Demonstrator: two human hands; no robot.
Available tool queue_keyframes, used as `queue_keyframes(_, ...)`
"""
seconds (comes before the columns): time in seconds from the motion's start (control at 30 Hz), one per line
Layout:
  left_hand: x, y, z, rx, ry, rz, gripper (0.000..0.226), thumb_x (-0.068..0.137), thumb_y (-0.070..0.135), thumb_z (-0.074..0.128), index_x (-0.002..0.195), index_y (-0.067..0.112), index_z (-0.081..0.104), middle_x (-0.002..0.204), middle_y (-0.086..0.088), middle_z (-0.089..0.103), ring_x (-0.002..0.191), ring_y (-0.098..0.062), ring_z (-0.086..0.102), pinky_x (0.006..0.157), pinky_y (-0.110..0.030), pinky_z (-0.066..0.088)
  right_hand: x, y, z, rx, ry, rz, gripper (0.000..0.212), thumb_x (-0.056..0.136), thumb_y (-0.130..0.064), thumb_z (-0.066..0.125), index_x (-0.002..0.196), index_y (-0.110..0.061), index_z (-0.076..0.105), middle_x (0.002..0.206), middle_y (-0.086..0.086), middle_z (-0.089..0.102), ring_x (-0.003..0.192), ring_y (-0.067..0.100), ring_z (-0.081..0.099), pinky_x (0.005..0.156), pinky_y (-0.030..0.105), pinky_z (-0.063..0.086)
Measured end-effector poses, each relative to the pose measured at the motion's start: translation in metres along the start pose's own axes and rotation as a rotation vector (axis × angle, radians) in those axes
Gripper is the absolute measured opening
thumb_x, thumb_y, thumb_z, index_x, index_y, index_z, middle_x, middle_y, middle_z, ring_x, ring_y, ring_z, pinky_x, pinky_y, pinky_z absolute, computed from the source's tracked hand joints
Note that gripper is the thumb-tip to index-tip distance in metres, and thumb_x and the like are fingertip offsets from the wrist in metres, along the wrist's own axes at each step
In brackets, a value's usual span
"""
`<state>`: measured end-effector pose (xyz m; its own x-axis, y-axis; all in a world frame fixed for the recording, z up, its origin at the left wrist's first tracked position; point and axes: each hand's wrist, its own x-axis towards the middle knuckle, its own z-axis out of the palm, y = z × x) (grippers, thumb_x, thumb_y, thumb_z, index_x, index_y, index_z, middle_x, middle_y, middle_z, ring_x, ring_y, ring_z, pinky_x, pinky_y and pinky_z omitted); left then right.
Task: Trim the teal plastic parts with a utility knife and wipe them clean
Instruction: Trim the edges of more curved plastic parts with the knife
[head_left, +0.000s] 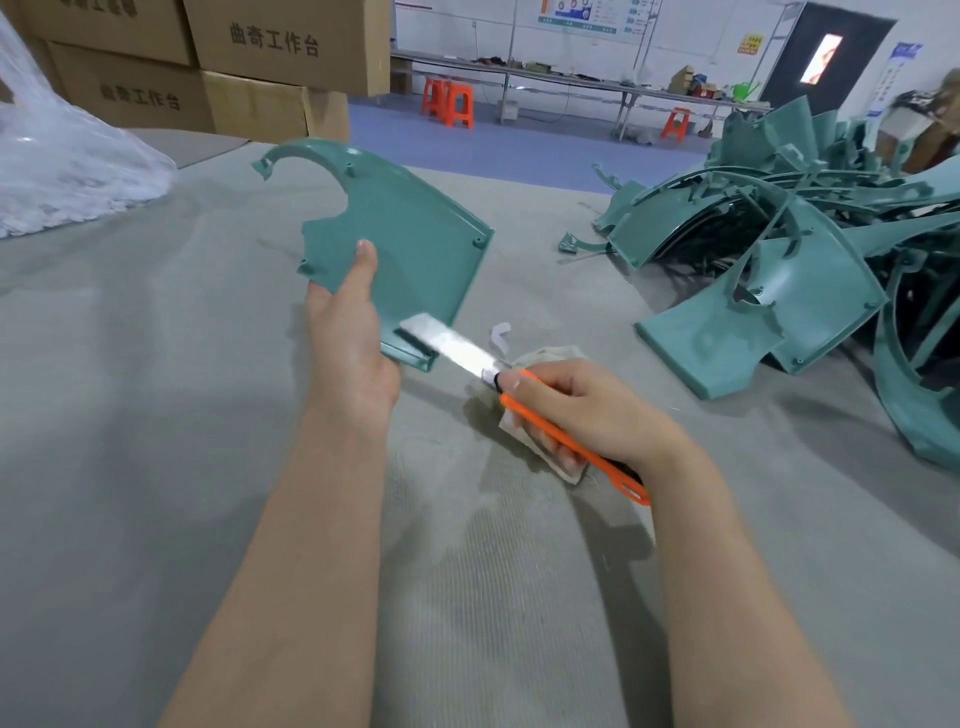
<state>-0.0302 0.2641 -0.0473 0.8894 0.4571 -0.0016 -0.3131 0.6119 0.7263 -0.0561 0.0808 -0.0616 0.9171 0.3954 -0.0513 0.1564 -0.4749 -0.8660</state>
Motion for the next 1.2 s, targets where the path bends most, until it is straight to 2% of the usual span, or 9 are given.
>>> queue_keyframes(0.13,-0.001,-0.003,0.001,0.017,-0.022,0.060,0.021,0.097,0.012,0.054,0.117,0.011,0.059,0.099,0.001,0.072,0.084,-0.012,0.072,0.065,-0.026,0.057,0.005,0.004,-0.007,0.047,0.363,-0.004,0.048,0.097,-0.045,0.051,0.080,-0.002,0.060,0.052,0.001,0.047,0.044,0.014,0.045,0.045,0.027,0.041)
queue_keyframes(0.23,-0.003,-0.005,0.004,0.056,-0.049,0.097,0.018,0.098,0.012,0.054,0.114,0.014,0.061,0.097,0.005,0.072,0.086,-0.009,0.071,0.065,-0.023,0.056,0.008,0.009,-0.007,0.054,0.472,-0.001,0.046,0.098,-0.047,0.050,0.077,-0.007,0.060,0.053,0.002,0.049,0.044,0.016,0.046,0.043,0.025,0.041)
queue_keyframes(0.4,-0.006,-0.005,0.007,0.060,-0.089,0.125,0.014,0.098,0.012,0.053,0.103,0.019,0.063,0.093,0.006,0.073,0.089,-0.012,0.071,0.070,-0.026,0.056,0.012,0.012,-0.004,0.009,0.426,0.018,0.053,0.096,-0.049,0.050,0.083,0.001,0.058,0.055,0.002,0.049,0.046,0.017,0.047,0.046,0.028,0.043)
queue_keyframes(0.67,-0.004,-0.001,0.003,-0.072,-0.023,-0.006,0.031,0.097,0.015,0.056,0.128,0.011,0.056,0.116,-0.006,0.069,0.098,-0.019,0.070,0.079,-0.035,0.059,0.010,0.011,-0.002,0.052,0.358,-0.004,0.054,0.097,-0.049,0.049,0.079,0.001,0.056,0.052,0.000,0.048,0.044,0.015,0.046,0.043,0.026,0.043)
queue_keyframes(0.8,-0.002,0.000,0.002,-0.129,-0.037,-0.093,0.033,0.098,0.017,0.054,0.130,0.011,0.055,0.119,-0.007,0.068,0.102,-0.021,0.068,0.077,-0.035,0.059,0.010,0.011,-0.001,0.067,0.330,-0.030,0.048,0.097,-0.050,0.048,0.069,-0.012,0.056,0.052,0.000,0.050,0.043,0.014,0.047,0.043,0.026,0.044)
queue_keyframes(0.9,-0.001,0.000,0.001,-0.153,-0.036,-0.141,0.033,0.098,0.018,0.055,0.129,0.010,0.057,0.116,-0.008,0.069,0.096,-0.020,0.070,0.067,-0.031,0.058,0.010,0.010,0.001,0.092,0.323,-0.047,0.045,0.097,-0.049,0.048,0.066,-0.017,0.055,0.050,-0.002,0.050,0.041,0.013,0.046,0.042,0.022,0.044)
queue_keyframes(1.0,-0.001,0.001,0.001,-0.169,-0.036,-0.165,0.031,0.098,0.019,0.054,0.127,0.008,0.059,0.111,-0.009,0.071,0.086,-0.019,0.072,0.061,-0.029,0.057,0.009,0.008,0.003,0.098,0.308,-0.067,0.045,0.098,-0.046,0.048,0.068,-0.014,0.055,0.049,-0.002,0.049,0.039,0.012,0.045,0.042,0.022,0.043)
queue_keyframes(1.13,-0.002,0.001,0.000,-0.198,-0.064,-0.202,0.019,0.099,0.019,0.051,0.109,0.009,0.064,0.086,-0.004,0.075,0.073,-0.017,0.073,0.055,-0.026,0.056,0.007,0.005,0.003,0.116,0.279,-0.093,0.044,0.099,-0.043,0.047,0.069,-0.012,0.054,0.052,0.003,0.047,0.039,0.012,0.043,0.042,0.022,0.042)
queue_keyframes(1.2,-0.001,0.001,0.000,-0.212,-0.078,-0.228,0.018,0.100,0.019,0.049,0.103,0.010,0.064,0.080,-0.004,0.075,0.069,-0.016,0.072,0.053,-0.025,0.055,0.006,0.004,0.004,0.129,0.257,-0.100,0.043,0.100,-0.041,0.047,0.069,-0.011,0.053,0.052,0.004,0.046,0.040,0.012,0.042,0.041,0.024,0.040)
